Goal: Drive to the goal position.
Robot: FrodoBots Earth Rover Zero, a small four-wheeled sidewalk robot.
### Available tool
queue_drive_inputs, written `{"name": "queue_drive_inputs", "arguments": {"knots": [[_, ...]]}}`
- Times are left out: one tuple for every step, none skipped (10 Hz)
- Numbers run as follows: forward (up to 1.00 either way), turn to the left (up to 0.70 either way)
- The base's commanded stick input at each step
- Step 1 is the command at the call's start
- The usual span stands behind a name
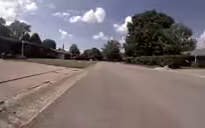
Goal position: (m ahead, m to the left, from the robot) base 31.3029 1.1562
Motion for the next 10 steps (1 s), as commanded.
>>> {"name": "queue_drive_inputs", "arguments": {"knots": [[1.0, 0.0], [1.0, 0.0], [1.0, 0.0], [1.0, 0.0], [1.0, 0.0], [1.0, 0.0], [1.0, 0.0], [1.0, 0.0], [1.0, 0.0], [1.0, 0.0]]}}
